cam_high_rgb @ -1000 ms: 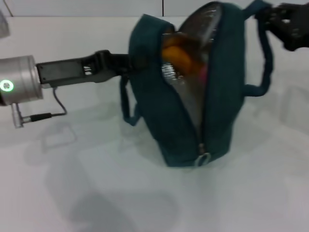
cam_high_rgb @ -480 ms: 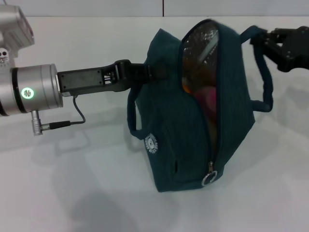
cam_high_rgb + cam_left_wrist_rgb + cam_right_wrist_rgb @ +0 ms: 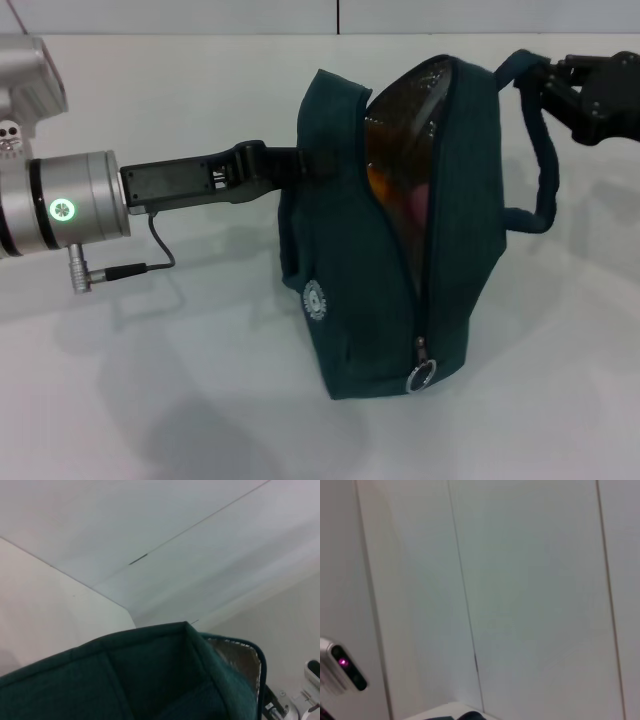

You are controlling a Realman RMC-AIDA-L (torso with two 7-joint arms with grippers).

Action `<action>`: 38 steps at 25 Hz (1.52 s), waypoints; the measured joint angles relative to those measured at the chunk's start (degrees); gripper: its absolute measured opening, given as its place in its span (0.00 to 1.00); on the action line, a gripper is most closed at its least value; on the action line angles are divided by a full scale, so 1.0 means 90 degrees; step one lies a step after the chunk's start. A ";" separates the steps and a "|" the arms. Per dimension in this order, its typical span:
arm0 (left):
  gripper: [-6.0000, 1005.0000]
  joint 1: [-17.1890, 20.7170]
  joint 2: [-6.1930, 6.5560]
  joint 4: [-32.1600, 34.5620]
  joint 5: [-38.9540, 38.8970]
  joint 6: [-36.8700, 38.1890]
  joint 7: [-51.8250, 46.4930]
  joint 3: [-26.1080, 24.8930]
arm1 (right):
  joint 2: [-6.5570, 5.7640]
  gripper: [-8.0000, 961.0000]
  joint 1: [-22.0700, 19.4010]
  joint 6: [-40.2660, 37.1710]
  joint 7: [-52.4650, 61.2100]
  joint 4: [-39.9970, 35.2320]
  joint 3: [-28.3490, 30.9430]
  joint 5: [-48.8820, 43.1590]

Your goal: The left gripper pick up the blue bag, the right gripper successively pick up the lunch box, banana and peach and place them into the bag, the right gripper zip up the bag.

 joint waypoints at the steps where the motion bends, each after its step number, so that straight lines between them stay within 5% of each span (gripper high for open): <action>1: 0.06 0.0000 0.0000 -0.0021 0.0002 -0.0003 0.0022 0.0000 | -0.0003 0.09 -0.0001 -0.0008 0.0002 0.0000 0.0030 0.0004; 22: 0.06 0.0009 -0.0017 -0.0069 0.0112 -0.0079 0.0051 0.0000 | -0.0077 0.14 -0.0069 -0.0562 0.0013 0.0155 0.0474 0.0014; 24: 0.06 0.0028 -0.0013 -0.0069 0.0113 -0.0078 0.0051 -0.0012 | -0.0107 0.38 -0.0108 -0.0873 0.0016 0.0216 0.0770 0.0003; 33: 0.06 0.0077 -0.0018 -0.0084 0.0113 -0.0123 0.0108 -0.0030 | -0.0271 0.70 -0.0162 -0.1930 -0.0047 0.0395 0.0960 -0.0105; 38: 0.06 0.0074 -0.0013 -0.0145 0.0098 -0.0177 0.0144 -0.0030 | -0.0144 0.76 -0.0191 -0.3054 -0.0501 0.0403 0.0910 -0.0601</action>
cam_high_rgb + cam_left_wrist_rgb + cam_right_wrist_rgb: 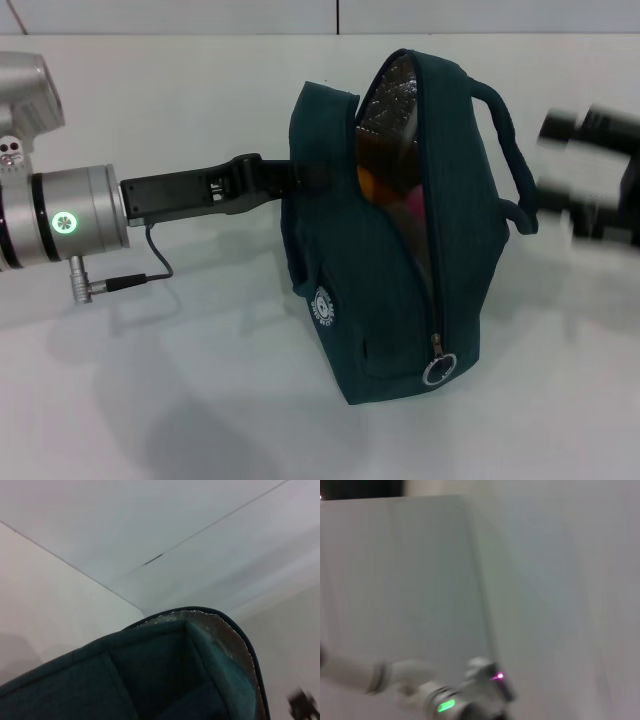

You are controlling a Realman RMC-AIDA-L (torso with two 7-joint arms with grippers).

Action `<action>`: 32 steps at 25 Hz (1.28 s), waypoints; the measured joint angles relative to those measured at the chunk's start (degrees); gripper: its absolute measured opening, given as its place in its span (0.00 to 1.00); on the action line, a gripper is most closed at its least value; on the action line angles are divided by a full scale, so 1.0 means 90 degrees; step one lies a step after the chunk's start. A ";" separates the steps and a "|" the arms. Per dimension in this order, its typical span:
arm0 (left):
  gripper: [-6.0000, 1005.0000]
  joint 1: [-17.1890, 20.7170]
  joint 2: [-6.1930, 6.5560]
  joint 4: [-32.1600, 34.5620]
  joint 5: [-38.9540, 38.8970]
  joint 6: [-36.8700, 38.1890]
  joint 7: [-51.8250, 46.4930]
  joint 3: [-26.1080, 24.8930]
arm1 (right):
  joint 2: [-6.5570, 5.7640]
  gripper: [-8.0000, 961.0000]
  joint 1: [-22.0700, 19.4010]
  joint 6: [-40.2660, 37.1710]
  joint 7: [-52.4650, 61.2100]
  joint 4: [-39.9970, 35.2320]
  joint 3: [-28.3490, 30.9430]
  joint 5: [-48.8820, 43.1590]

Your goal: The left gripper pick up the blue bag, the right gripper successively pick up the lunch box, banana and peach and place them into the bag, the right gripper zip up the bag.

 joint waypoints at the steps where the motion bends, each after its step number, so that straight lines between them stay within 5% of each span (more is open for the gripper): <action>1: 0.06 -0.0001 0.0000 -0.0001 -0.0002 -0.0006 0.0009 0.0000 | 0.0054 0.76 -0.0016 -0.0273 -0.0155 0.0003 -0.0005 -0.0194; 6: 0.06 0.0004 -0.0007 -0.0002 -0.0014 -0.0052 0.0041 0.0000 | 0.0139 0.76 -0.0075 -0.1142 -0.0861 0.0014 -0.0014 -0.1123; 14: 0.06 -0.0018 -0.0005 -0.0002 -0.0027 -0.0057 0.0044 -0.0006 | 0.0143 0.75 -0.0015 -0.0988 -0.0960 0.0385 -0.0019 -0.2627; 22: 0.06 -0.0024 -0.0003 -0.0002 -0.0033 -0.0057 0.0044 -0.0008 | 0.0173 0.75 0.0213 -0.0033 -0.1363 0.1269 -0.0264 -0.2790; 32: 0.06 -0.0026 -0.0004 -0.0002 -0.0043 -0.0057 0.0044 -0.0008 | 0.0228 0.75 0.0384 0.0154 -0.1397 0.1549 -0.0263 -0.2653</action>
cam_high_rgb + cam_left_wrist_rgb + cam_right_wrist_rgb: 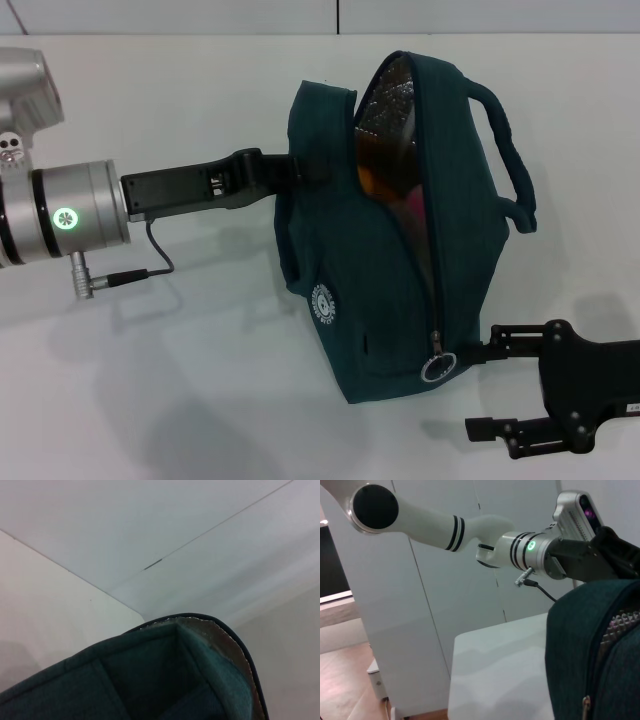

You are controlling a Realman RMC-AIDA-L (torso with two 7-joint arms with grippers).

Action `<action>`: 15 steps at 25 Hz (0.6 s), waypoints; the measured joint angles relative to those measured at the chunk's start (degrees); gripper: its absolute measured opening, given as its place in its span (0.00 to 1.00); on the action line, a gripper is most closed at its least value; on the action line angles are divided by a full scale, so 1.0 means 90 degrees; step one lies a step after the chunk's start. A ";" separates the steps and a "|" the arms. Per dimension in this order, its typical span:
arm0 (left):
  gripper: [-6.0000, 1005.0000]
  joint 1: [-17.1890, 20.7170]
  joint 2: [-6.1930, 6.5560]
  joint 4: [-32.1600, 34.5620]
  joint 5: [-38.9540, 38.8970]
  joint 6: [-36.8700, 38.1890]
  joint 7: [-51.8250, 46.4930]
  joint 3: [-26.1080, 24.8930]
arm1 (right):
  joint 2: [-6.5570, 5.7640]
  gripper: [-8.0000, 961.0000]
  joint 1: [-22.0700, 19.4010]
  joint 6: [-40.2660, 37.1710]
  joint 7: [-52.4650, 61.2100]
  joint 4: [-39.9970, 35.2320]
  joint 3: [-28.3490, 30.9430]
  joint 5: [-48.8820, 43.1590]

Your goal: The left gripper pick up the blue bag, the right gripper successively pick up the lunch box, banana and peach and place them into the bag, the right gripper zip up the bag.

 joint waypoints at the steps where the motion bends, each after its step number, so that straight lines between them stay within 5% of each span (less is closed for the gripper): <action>1: 0.06 -0.0001 0.0000 0.0000 0.0000 0.0000 0.0000 0.0002 | 0.0004 0.75 0.0000 0.0025 -0.0001 0.0001 0.0000 0.0009; 15: 0.06 0.0004 0.0000 0.0000 -0.0003 0.0001 -0.0003 0.0005 | 0.0032 0.74 0.0283 0.0056 -0.0082 0.0436 0.0002 0.0036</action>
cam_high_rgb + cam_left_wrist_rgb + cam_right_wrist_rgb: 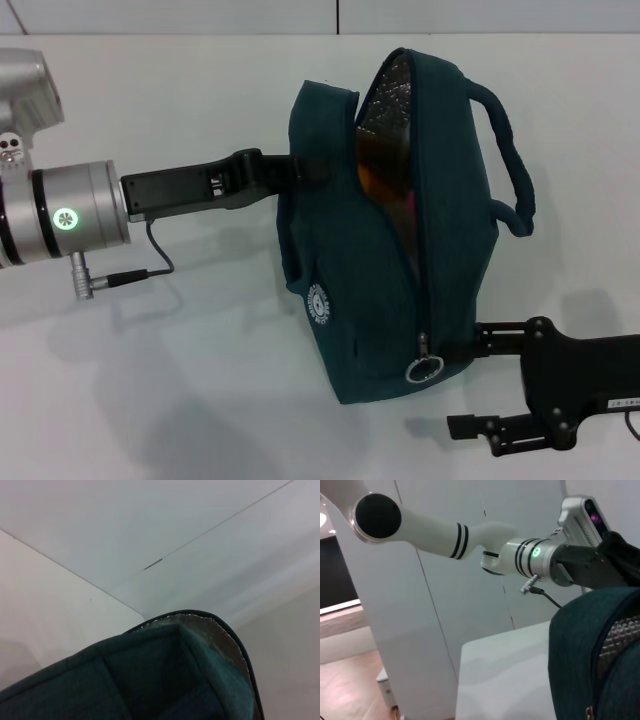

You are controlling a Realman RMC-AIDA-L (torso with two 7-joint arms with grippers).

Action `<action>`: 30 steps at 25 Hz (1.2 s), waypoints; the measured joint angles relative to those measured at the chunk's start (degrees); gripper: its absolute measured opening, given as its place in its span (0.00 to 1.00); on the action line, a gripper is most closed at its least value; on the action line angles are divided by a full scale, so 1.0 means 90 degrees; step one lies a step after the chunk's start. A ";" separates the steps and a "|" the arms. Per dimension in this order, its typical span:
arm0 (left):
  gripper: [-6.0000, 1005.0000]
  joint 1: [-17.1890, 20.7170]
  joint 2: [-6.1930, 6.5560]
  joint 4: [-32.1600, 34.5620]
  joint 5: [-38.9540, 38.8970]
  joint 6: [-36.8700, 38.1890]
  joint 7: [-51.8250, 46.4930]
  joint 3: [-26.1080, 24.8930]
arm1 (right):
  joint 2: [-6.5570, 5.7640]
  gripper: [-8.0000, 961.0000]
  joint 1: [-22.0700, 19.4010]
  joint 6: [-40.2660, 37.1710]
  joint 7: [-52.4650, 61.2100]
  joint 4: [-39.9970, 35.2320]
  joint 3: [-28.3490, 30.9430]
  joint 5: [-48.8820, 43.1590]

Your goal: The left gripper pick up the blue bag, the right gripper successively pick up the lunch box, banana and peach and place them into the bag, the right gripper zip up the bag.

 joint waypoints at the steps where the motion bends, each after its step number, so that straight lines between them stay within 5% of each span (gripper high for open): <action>1: 0.06 -0.0007 0.0000 0.0000 0.0000 0.0000 -0.0002 -0.0001 | 0.0005 0.74 0.0040 0.0000 -0.0040 0.0056 0.0000 0.0000; 9: 0.06 -0.0031 0.0000 0.0000 0.0002 0.0000 -0.0007 -0.0005 | 0.0013 0.73 0.0350 0.0146 -0.0229 0.0519 -0.0008 0.0075; 30: 0.06 -0.0041 0.0020 0.0000 -0.0037 -0.0007 0.0002 -0.0034 | -0.0054 0.71 0.0212 0.0121 -0.0237 0.0457 0.0000 0.0042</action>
